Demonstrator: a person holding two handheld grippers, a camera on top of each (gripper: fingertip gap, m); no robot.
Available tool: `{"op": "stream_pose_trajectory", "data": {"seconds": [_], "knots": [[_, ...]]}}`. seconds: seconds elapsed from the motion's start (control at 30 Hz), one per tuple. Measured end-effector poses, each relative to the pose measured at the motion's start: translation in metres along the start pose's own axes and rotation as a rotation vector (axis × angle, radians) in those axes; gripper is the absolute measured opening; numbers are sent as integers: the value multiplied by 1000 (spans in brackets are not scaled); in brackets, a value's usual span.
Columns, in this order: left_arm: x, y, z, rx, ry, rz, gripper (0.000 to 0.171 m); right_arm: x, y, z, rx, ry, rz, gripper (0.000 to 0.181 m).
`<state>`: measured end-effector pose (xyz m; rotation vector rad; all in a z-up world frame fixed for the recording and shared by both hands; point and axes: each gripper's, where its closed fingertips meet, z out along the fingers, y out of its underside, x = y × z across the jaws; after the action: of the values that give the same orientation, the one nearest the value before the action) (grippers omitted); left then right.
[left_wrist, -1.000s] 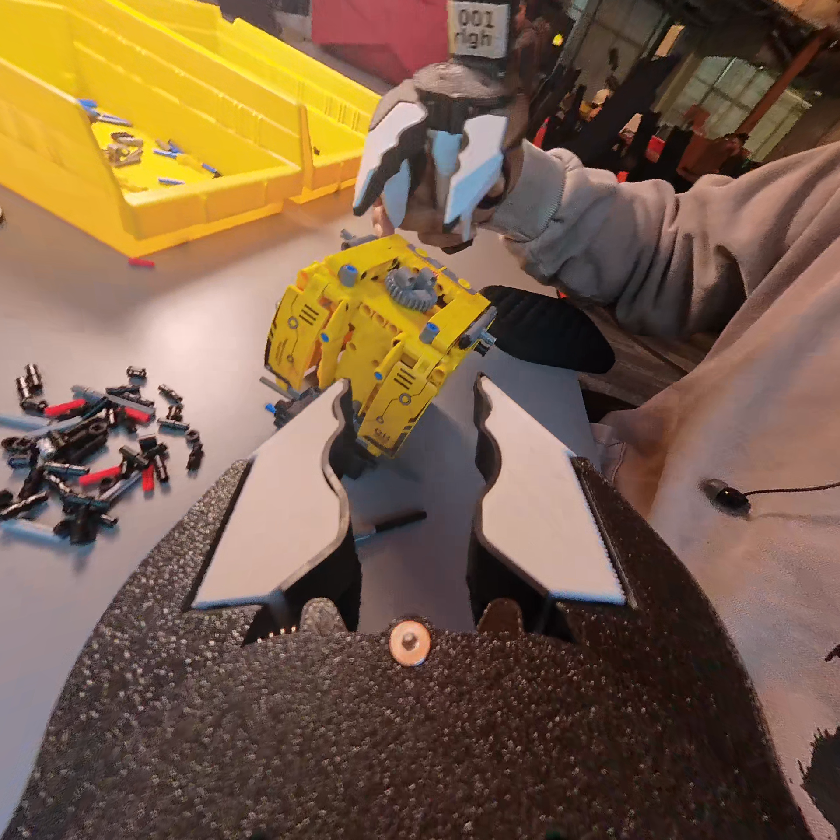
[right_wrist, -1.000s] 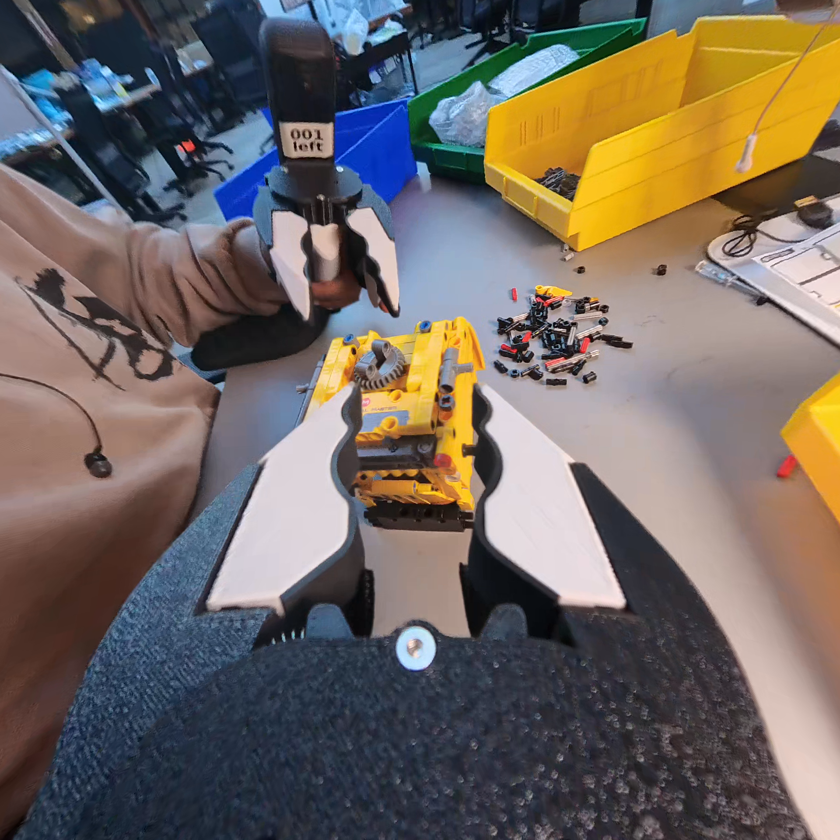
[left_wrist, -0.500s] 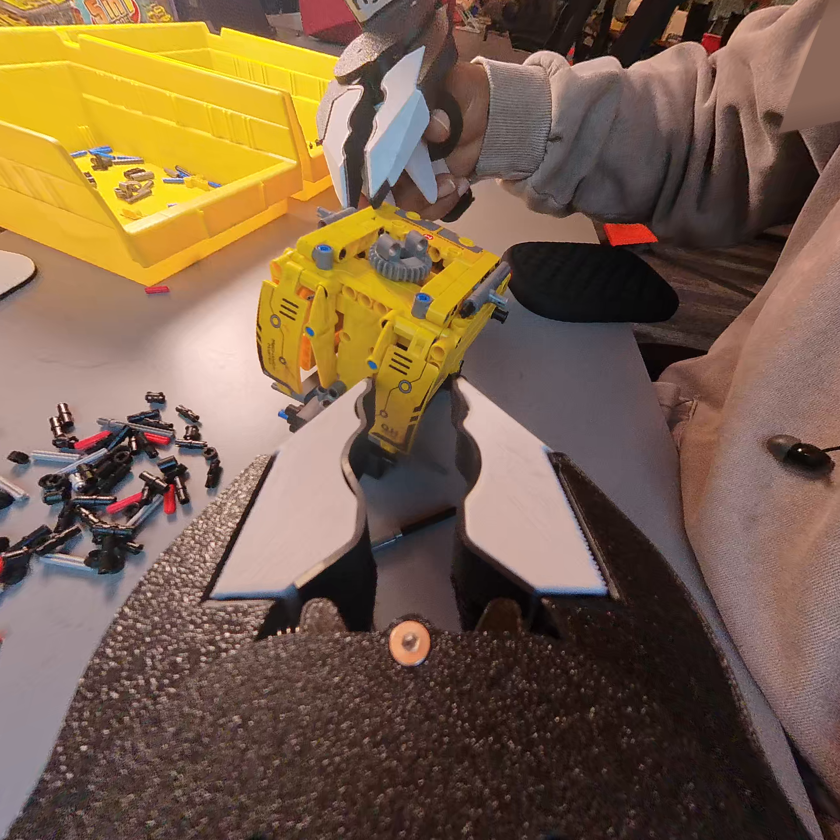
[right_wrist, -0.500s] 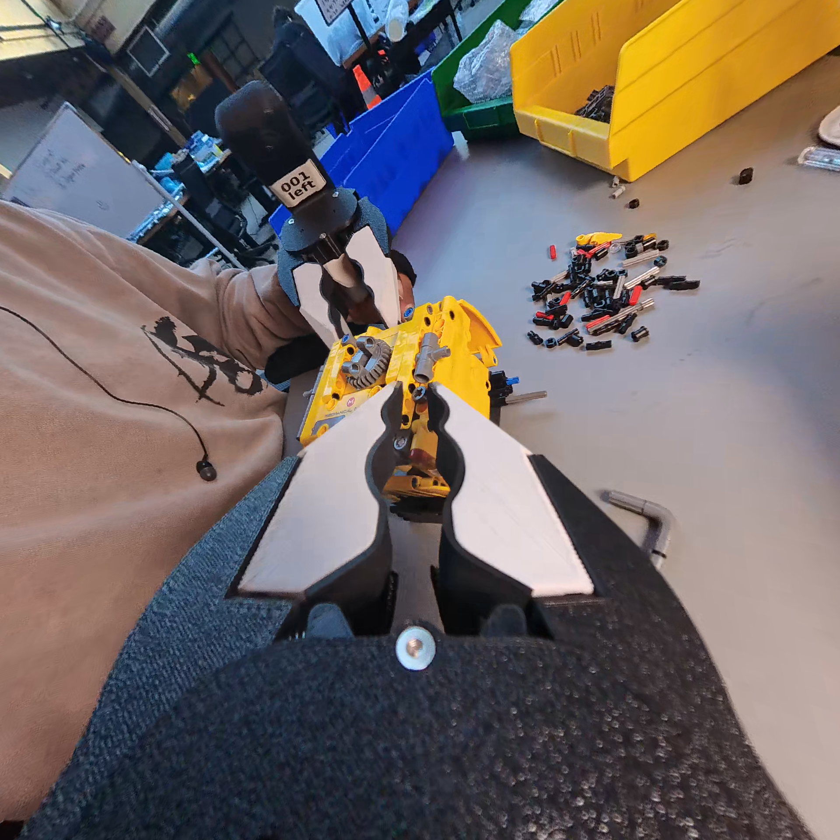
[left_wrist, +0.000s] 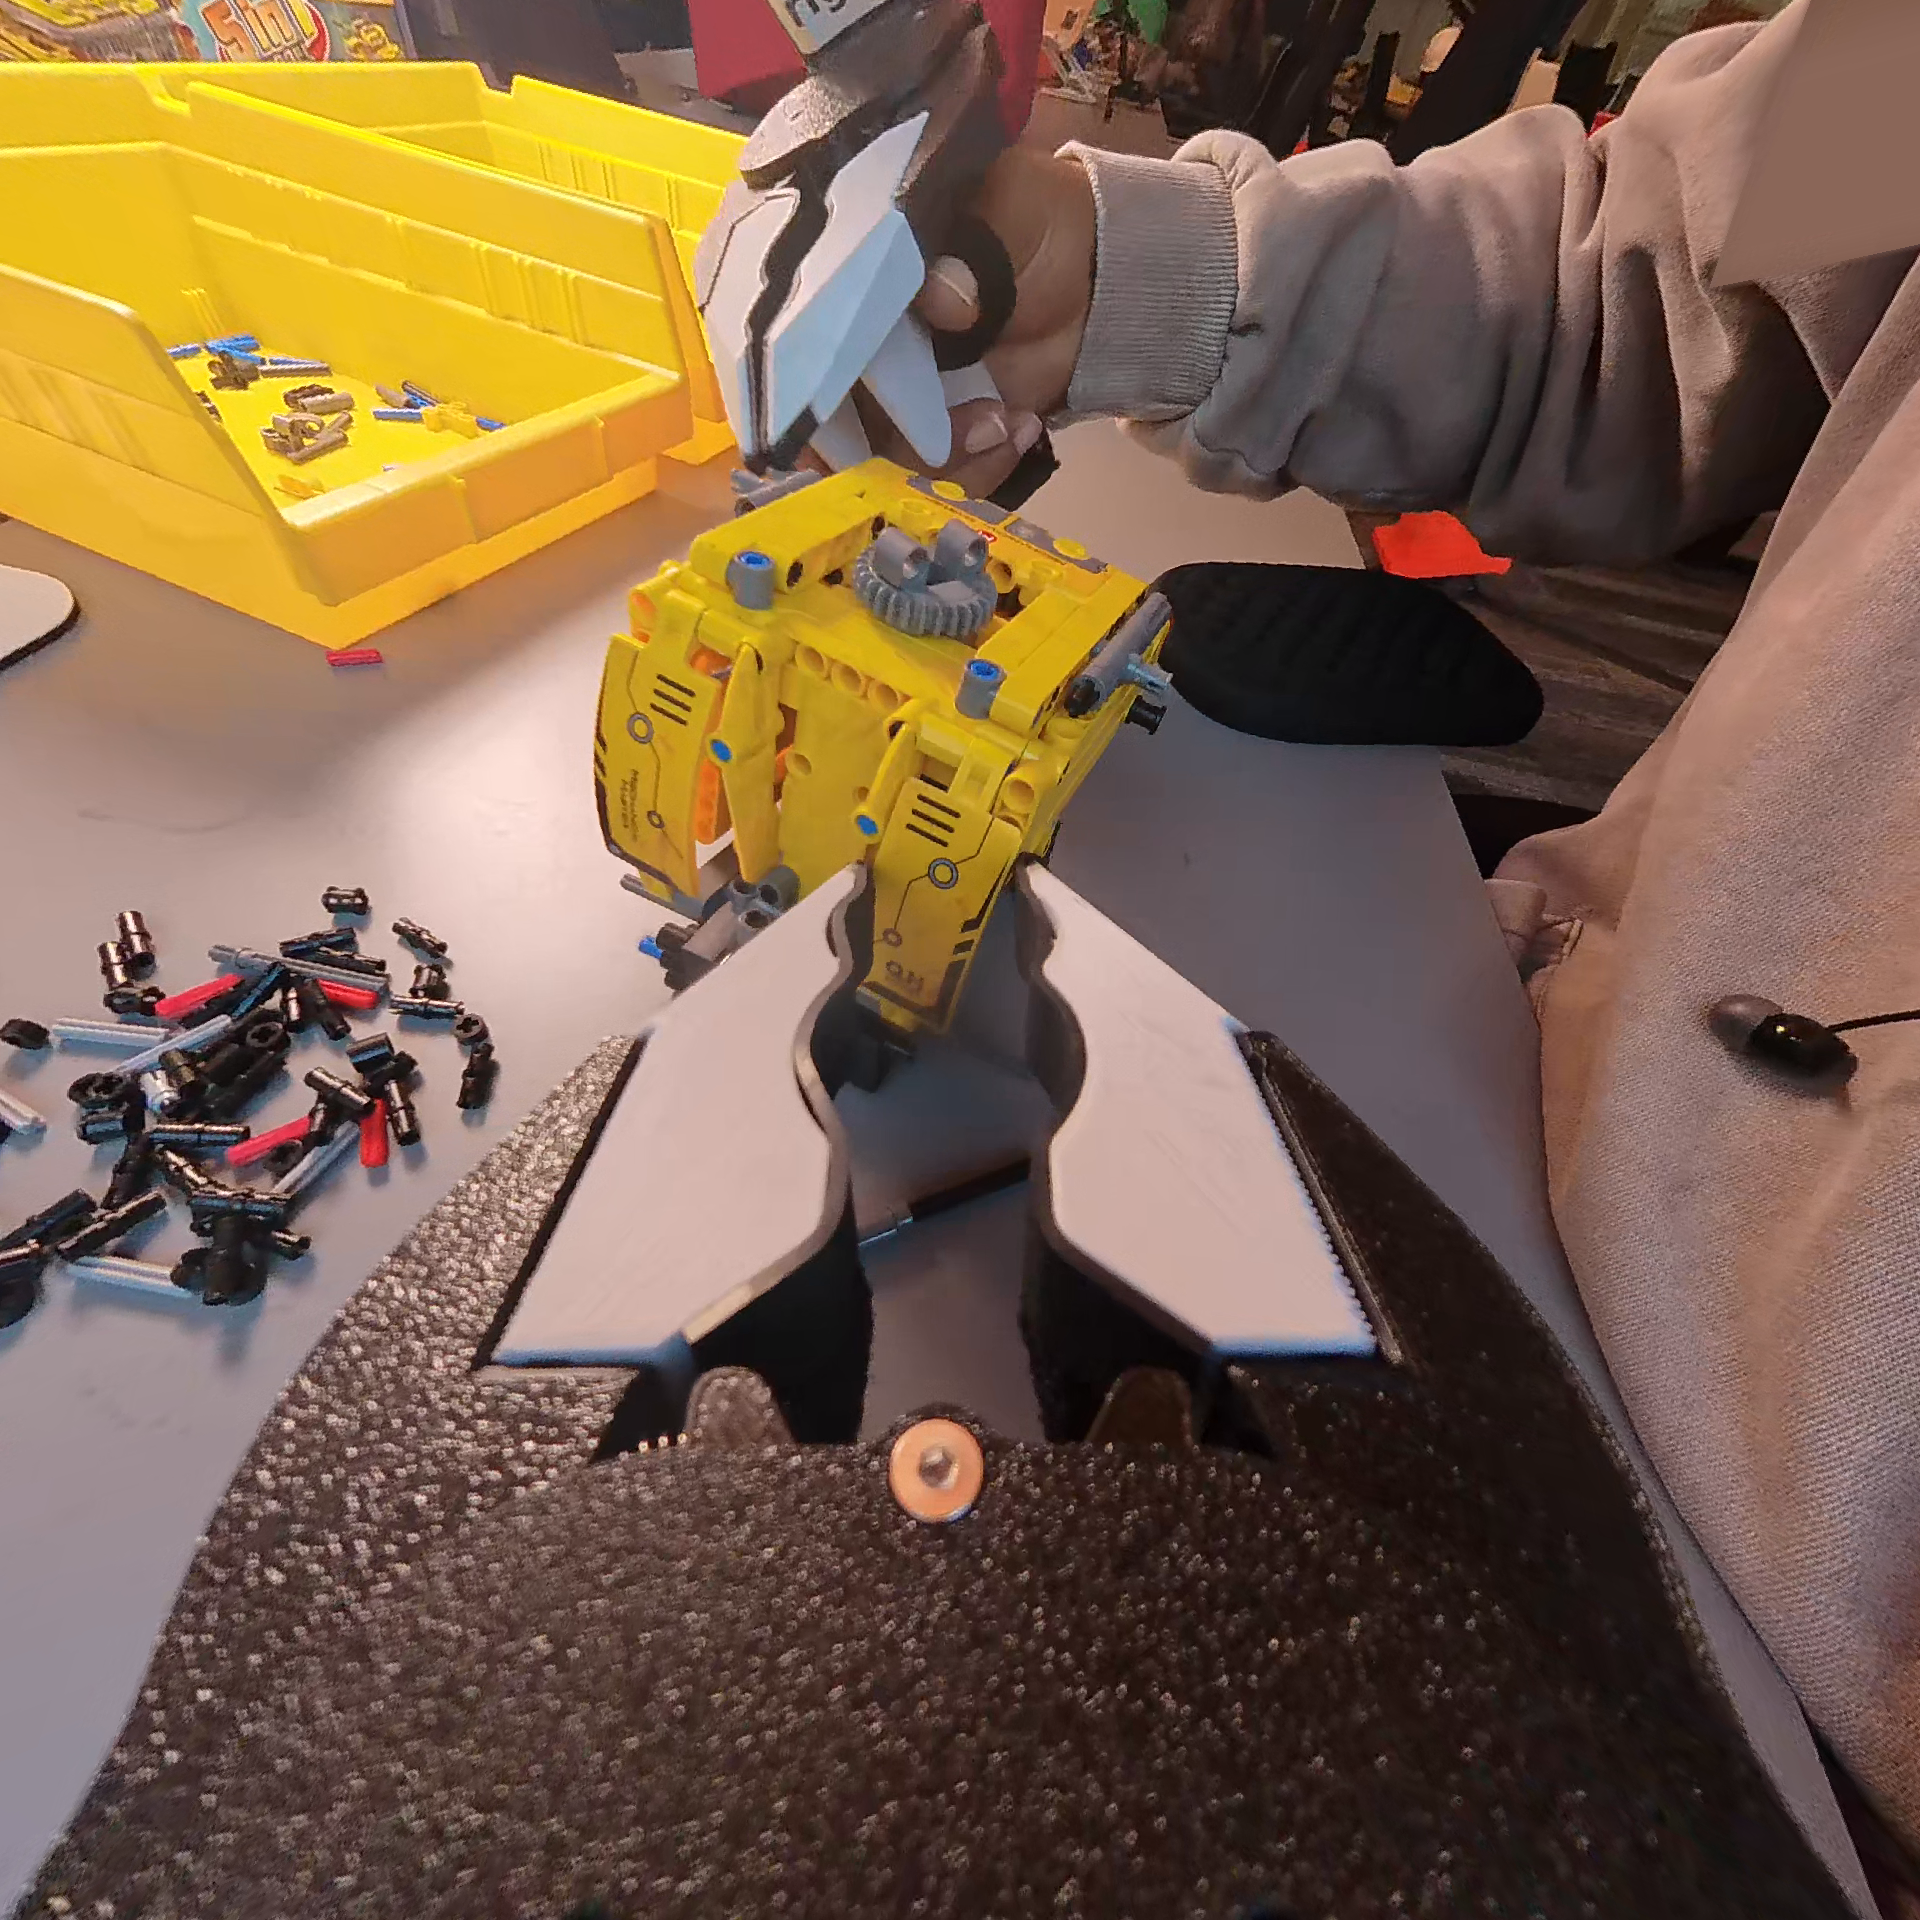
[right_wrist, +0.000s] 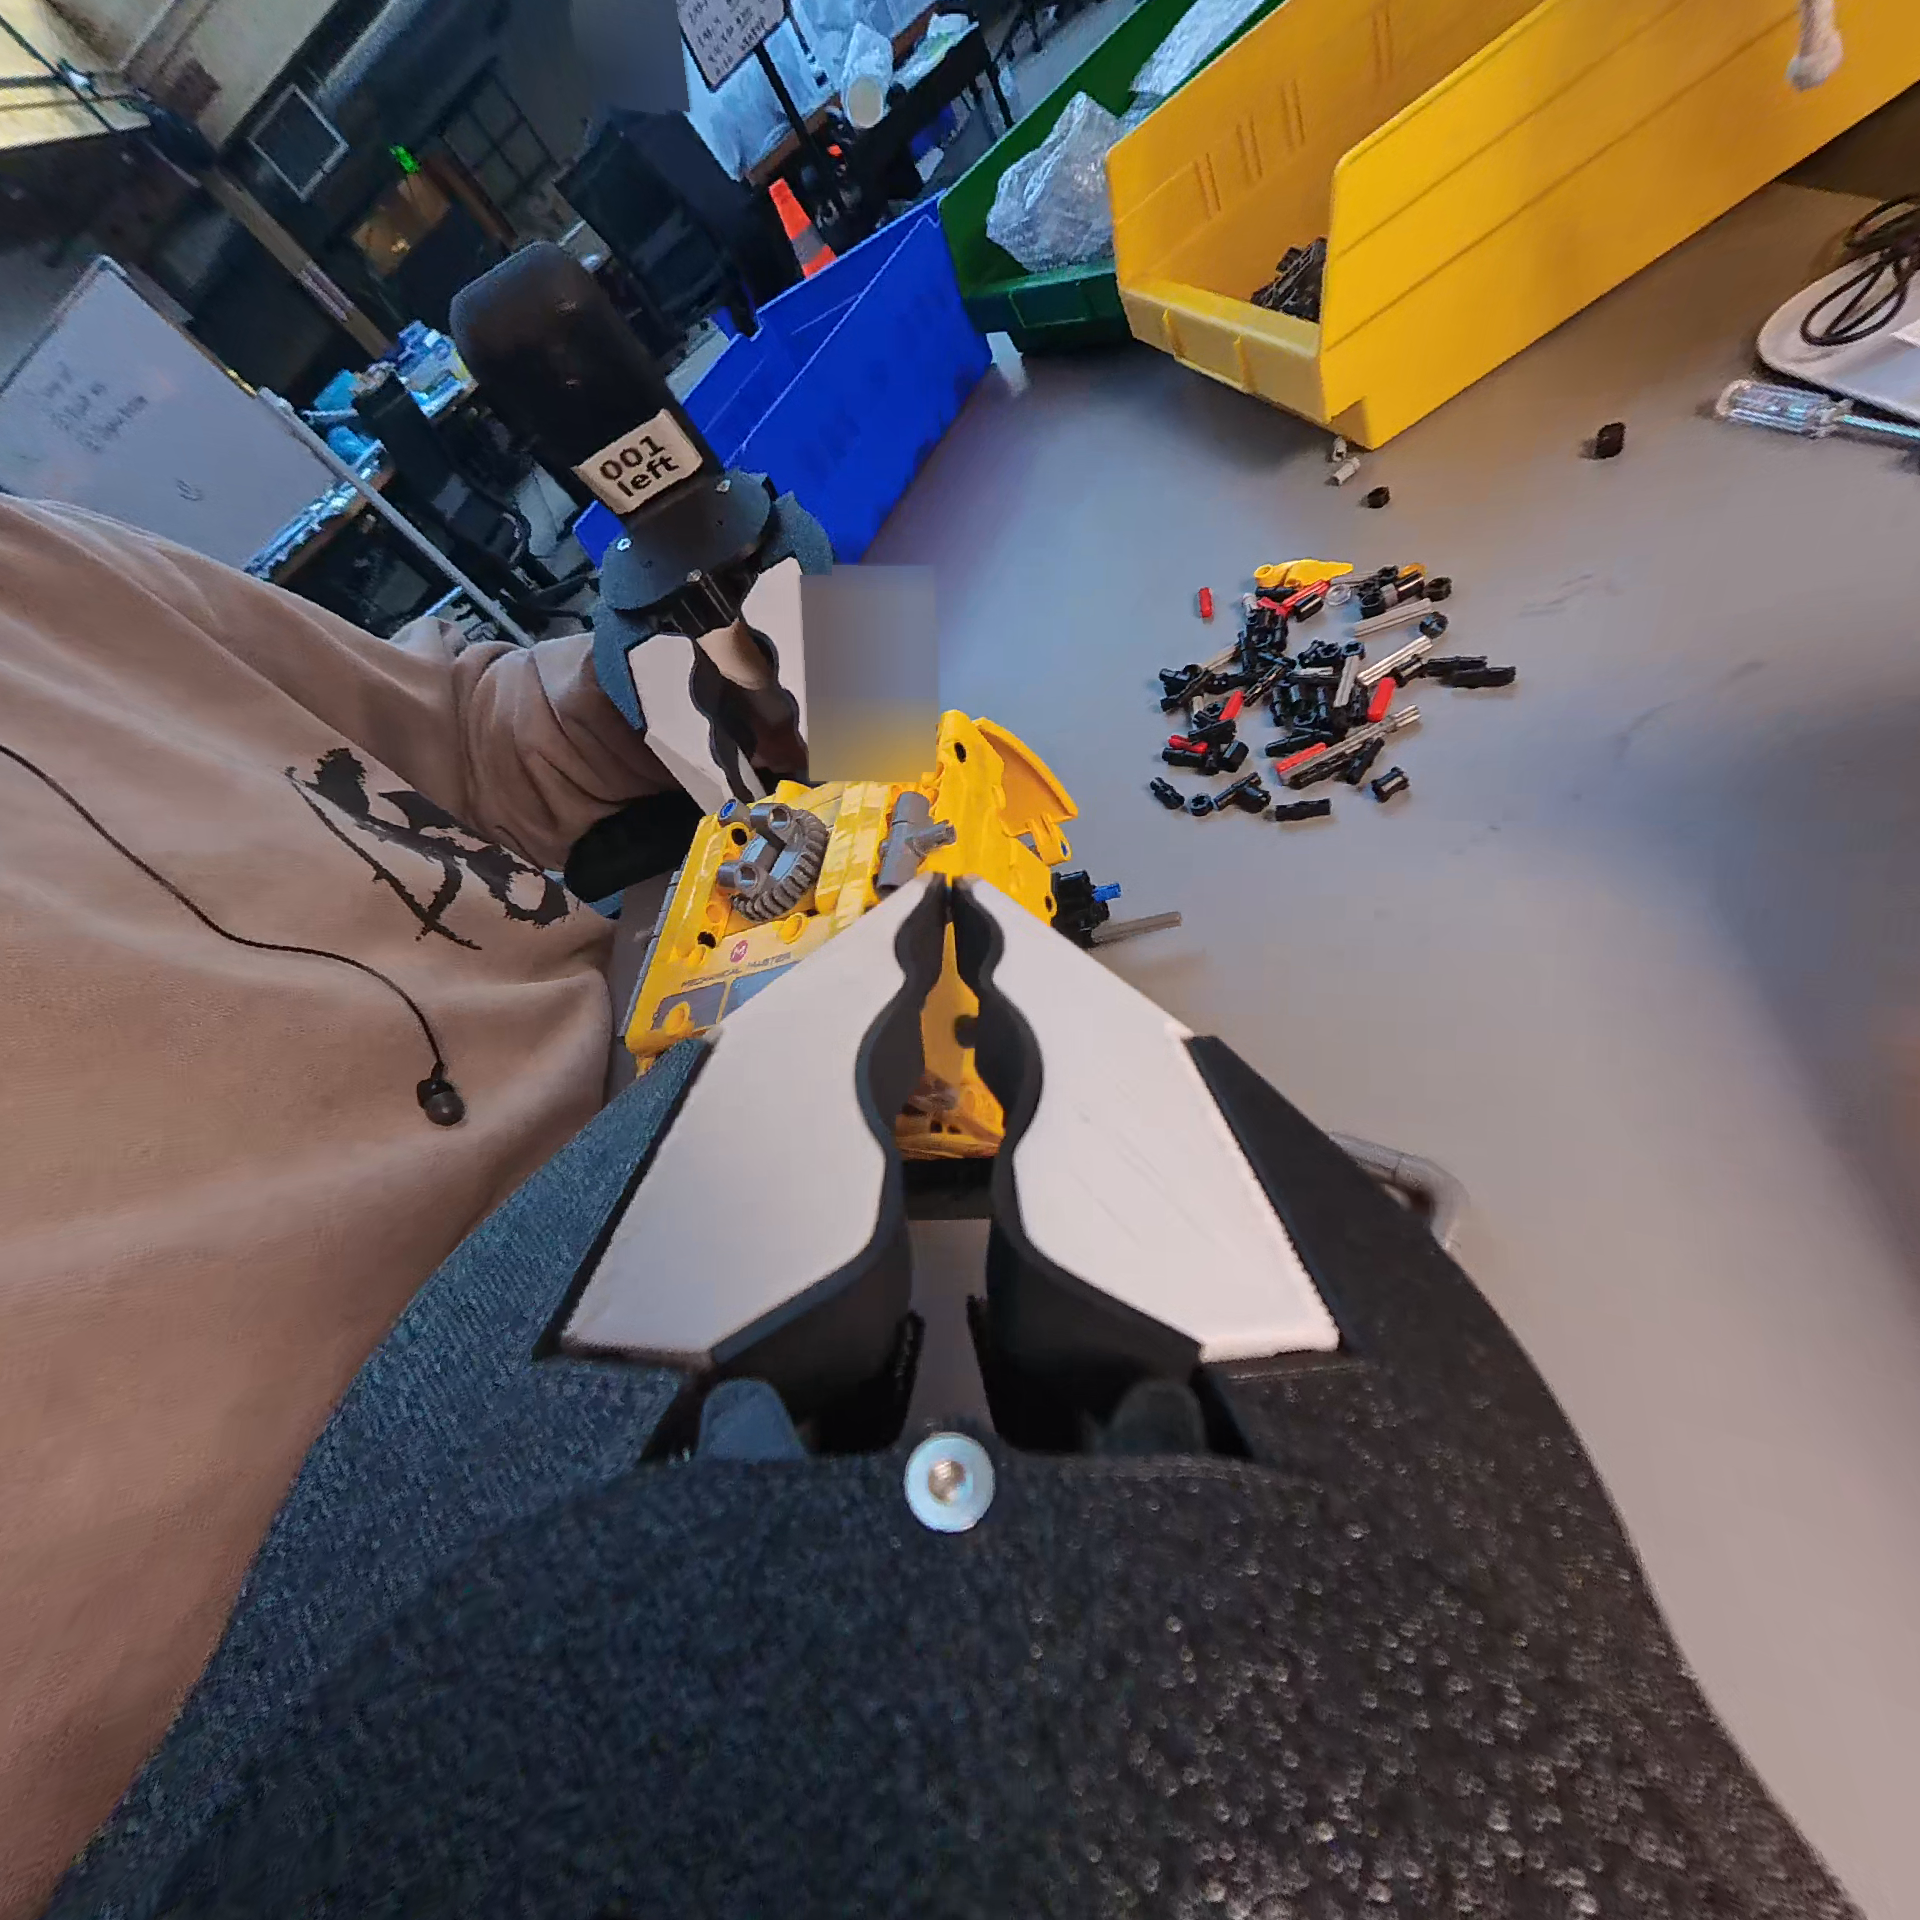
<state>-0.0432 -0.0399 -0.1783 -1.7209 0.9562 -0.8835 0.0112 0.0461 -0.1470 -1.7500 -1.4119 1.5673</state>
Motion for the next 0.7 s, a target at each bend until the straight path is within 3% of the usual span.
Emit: {"op": "stream_pose_trajectory", "data": {"seconds": [0.4,0.7], "knots": [[1,1,-2,8,11,-17,22,36,-18,20,6,55,1,0],[2,2,-3,27,32,-65,20,86,-15,97,-207,229,-155,0]]}}
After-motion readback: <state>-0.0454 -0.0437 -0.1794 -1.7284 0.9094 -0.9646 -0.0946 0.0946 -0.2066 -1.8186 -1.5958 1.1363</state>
